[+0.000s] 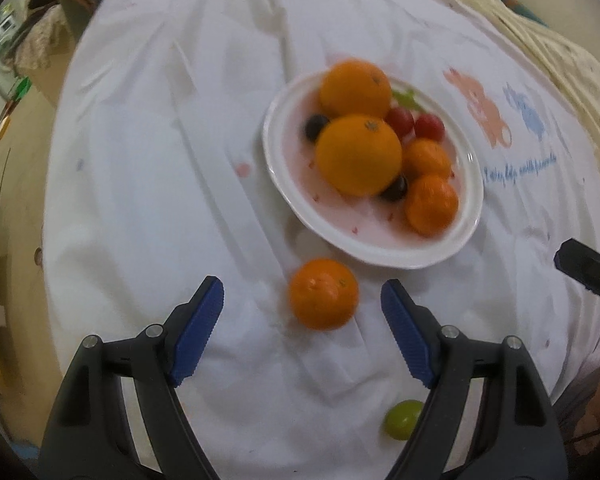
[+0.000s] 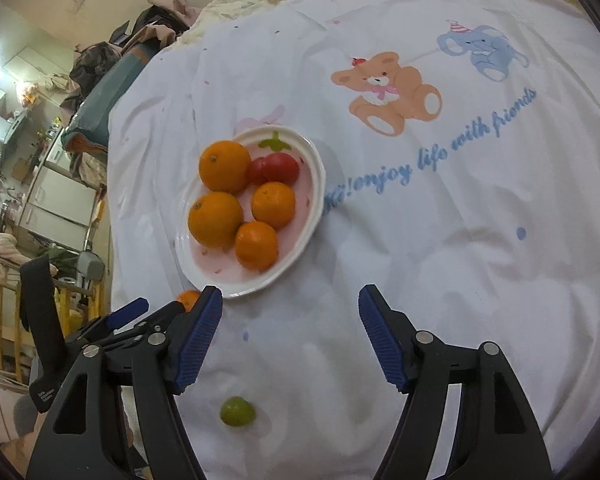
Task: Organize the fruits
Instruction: 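Withdraw both tools and grasp the last tangerine with the left tool, then grasp the green tomato with the right tool while the left tool holds the tangerine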
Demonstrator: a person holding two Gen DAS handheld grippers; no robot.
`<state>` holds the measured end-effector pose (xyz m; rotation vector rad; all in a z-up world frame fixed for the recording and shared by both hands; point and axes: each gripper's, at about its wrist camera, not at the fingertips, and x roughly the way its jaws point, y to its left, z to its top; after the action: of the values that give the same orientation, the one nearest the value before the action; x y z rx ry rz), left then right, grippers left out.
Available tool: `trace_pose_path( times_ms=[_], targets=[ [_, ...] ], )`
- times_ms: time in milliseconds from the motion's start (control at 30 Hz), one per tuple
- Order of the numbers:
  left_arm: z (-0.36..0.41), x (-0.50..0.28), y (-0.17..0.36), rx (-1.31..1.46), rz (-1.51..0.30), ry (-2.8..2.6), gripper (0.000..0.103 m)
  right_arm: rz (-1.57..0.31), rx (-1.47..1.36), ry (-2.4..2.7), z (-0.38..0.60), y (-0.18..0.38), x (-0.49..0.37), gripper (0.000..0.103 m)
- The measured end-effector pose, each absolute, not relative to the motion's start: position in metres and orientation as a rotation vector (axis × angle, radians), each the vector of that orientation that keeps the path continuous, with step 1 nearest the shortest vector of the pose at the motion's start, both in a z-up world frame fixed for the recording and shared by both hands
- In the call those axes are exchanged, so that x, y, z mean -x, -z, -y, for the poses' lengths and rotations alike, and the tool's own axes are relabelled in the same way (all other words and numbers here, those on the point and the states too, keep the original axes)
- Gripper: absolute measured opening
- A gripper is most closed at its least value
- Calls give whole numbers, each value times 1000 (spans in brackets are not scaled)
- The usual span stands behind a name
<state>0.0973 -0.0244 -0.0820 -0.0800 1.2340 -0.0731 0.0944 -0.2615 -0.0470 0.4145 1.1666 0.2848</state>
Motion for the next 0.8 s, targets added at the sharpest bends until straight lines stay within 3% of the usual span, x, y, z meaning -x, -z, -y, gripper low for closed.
trace_pose_path(
  times_ms=[133, 200, 400, 800],
  targets=[
    [39, -99, 90, 41, -1250, 110, 74, -1171, -386, -278, 264, 47, -92, 73],
    [46, -101, 94, 7, -1258, 129, 61, -1165, -377, -284, 265, 46, -92, 73],
    [52, -106, 103, -60, -1280, 96, 39, -1153, -351, -295, 263, 42, -91, 73],
    [28, -92, 65, 38, -1274, 87, 38, -1144, -309, -355, 246, 33, -86, 73]
  ],
)
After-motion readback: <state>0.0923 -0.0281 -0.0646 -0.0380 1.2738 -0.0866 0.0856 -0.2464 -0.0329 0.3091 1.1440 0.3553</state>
